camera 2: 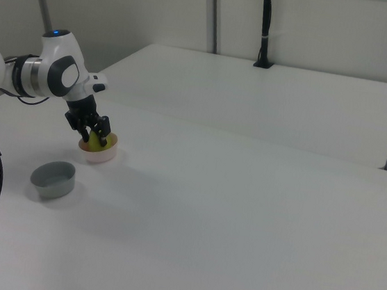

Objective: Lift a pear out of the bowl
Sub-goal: 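Lower the gripper around the pear and close on it, then lift the pear out of the pink bowl and carry it aside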

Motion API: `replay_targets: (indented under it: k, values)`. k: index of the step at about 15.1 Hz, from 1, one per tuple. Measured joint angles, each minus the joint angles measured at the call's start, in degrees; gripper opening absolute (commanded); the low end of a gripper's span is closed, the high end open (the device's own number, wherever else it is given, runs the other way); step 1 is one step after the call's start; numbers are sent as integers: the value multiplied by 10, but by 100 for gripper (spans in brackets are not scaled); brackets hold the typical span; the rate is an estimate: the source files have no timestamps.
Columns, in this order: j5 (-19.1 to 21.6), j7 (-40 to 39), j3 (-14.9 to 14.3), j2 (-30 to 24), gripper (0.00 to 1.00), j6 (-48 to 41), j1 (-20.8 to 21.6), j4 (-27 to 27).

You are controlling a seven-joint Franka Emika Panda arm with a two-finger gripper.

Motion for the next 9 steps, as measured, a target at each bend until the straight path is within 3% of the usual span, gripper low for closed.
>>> replay_targets:
  k: [2, 9]
  values:
    - [0, 0, 0, 0, 15, 0, 0, 0]
    - [0, 0, -14, -18, 15, 0, -1, 9]
